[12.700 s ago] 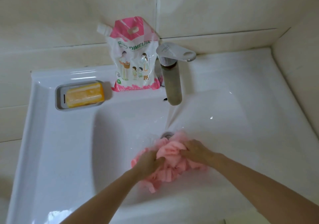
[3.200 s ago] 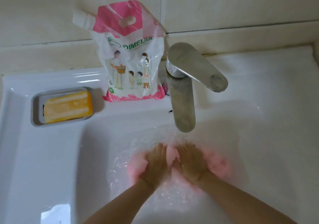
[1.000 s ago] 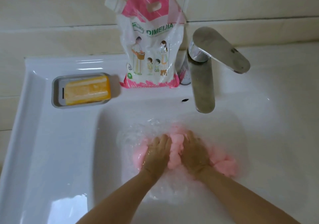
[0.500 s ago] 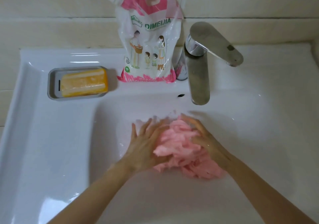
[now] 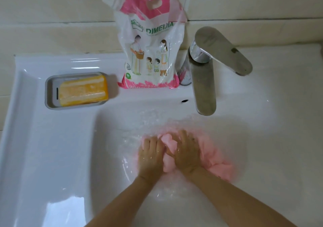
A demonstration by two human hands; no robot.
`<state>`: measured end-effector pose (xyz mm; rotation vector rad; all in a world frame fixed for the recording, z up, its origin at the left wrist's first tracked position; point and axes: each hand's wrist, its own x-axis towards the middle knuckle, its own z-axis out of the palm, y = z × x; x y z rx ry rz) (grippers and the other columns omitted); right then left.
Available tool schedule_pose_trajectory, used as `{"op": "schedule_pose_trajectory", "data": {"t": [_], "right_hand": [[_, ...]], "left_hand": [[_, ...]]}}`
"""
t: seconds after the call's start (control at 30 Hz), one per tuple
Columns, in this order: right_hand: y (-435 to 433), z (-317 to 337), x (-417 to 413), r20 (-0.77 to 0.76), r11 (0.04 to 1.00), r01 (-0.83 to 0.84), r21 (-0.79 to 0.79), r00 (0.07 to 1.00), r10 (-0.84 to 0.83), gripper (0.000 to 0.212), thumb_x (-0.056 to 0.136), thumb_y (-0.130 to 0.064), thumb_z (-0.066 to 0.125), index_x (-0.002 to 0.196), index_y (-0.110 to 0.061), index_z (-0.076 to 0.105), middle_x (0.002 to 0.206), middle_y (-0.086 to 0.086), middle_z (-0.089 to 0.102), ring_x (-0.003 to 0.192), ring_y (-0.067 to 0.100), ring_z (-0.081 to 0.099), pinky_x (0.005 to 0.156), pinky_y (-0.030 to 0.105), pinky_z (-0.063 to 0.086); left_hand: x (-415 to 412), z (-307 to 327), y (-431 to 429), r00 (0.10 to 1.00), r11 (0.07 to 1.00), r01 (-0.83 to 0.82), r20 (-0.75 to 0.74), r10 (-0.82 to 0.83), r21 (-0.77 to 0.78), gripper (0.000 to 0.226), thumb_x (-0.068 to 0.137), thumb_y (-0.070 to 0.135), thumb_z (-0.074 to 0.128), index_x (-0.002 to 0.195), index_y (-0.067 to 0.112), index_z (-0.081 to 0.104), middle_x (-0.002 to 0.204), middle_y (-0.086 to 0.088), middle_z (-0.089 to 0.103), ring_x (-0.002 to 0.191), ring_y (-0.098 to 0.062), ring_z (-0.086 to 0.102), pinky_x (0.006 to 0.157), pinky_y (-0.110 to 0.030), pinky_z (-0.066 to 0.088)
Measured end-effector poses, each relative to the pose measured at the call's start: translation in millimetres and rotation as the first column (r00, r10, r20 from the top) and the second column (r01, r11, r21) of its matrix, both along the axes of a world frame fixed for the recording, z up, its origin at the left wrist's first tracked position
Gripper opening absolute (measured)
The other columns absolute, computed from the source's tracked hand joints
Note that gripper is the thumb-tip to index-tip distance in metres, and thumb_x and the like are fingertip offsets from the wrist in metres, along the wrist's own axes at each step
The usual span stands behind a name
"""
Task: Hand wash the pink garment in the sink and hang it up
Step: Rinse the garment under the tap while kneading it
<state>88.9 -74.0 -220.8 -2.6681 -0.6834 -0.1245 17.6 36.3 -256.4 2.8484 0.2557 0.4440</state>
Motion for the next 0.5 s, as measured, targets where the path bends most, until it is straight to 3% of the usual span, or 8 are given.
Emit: {"op": "schedule_pose_trajectory", "data": {"t": [0.07,0.17,0.23,0.3,0.37,0.4,0.47,0.5], "right_hand": [[3.8,4.4,5.5,-0.03,0.996,0.044,0.08,0.999,-0.041,0.017,0.075,-0.024,0.041,0.093,-0.024,0.041,0.075,0.006,0.063,0.057,0.025,0.062,0.056,0.028,0.05],[6.9,-1.4,10.9,-0.136,0.999,0.037,0.032,0.99,-0.032,0.019,0.075,-0.028,0.042,0.089,-0.021,0.053,0.069,0.006,0.063,0.053,0.023,0.061,0.054,0.026,0.047],[6.3,-2.1,15.5,-0.198,0.997,0.069,-0.021,0.978,-0.072,0.026,0.079,-0.023,0.045,0.087,-0.012,0.067,0.078,0.009,0.068,0.067,0.025,0.067,0.065,0.028,0.052],[10.6,13.4,17.7,-0.424,0.983,0.182,0.021,0.892,-0.156,0.027,0.09,-0.016,0.046,0.102,-0.005,0.067,0.099,0.011,0.068,0.094,0.022,0.065,0.084,0.032,0.048],[16.8,18.1,19.3,-0.604,0.945,0.301,0.129,0.78,-0.166,0.033,0.095,-0.023,0.04,0.094,-0.002,0.066,0.093,0.013,0.067,0.092,0.011,0.064,0.084,0.031,0.04],[17.0,18.1,21.3,-0.567,0.945,0.315,0.094,0.797,-0.209,0.038,0.096,-0.027,0.039,0.089,-0.003,0.067,0.089,0.013,0.069,0.089,0.015,0.065,0.082,0.032,0.04],[13.1,18.6,31.5,-0.504,0.96,0.281,-0.007,0.828,-0.247,0.041,0.098,-0.041,0.041,0.096,-0.009,0.067,0.091,0.011,0.069,0.088,0.026,0.064,0.079,0.033,0.044],[6.8,22.0,36.2,-0.564,0.967,0.253,0.004,0.8,-0.207,0.038,0.096,-0.047,0.046,0.1,-0.014,0.065,0.091,0.007,0.067,0.085,0.026,0.063,0.076,0.032,0.045]], "left_hand": [[5.5,-4.4,-0.9,1.0,0.999,0.005,-0.017,-0.004,0.032,0.011,0.083,0.0,0.055,0.092,0.007,0.057,0.088,-0.014,0.062,0.079,-0.03,0.059,0.058,-0.037,0.048],[13.3,-6.4,-2.2,0.995,0.999,0.032,-0.09,-0.03,0.022,0.009,0.088,0.002,0.054,0.085,0.01,0.056,0.079,-0.01,0.06,0.072,-0.025,0.06,0.059,-0.034,0.051],[19.2,-2.0,-1.7,0.994,0.999,0.045,-0.096,-0.044,0.01,0.011,0.083,0.003,0.06,0.08,0.013,0.055,0.071,-0.004,0.057,0.061,-0.019,0.055,0.051,-0.029,0.046],[24.4,5.6,0.3,0.993,0.997,0.07,-0.097,-0.071,-0.022,0.01,0.081,0.005,0.053,0.079,0.015,0.051,0.064,0.0,0.055,0.051,-0.016,0.052,0.042,-0.026,0.038],[28.9,15.1,4.3,0.98,0.99,0.067,-0.178,-0.089,-0.126,0.006,0.076,0.013,0.045,0.081,0.013,0.049,0.057,0.0,0.055,0.043,-0.016,0.053,0.038,-0.022,0.032],[30.7,24.3,6.9,0.959,0.978,0.053,-0.261,-0.106,-0.202,0.013,0.074,0.017,0.048,0.084,0.01,0.052,0.056,-0.002,0.057,0.043,-0.02,0.056,0.04,-0.022,0.032],[40.7,44.0,18.8,0.863,0.954,-0.004,-0.483,-0.149,-0.301,0.031,0.082,0.027,0.059,0.107,0.008,0.058,0.08,-0.011,0.069,0.07,-0.031,0.067,0.056,-0.029,0.043],[43.9,53.5,25.5,0.78,0.947,-0.036,-0.601,-0.174,-0.32,0.044,0.086,0.037,0.062,0.122,0.012,0.054,0.099,-0.011,0.069,0.09,-0.032,0.066,0.07,-0.032,0.046]]}}
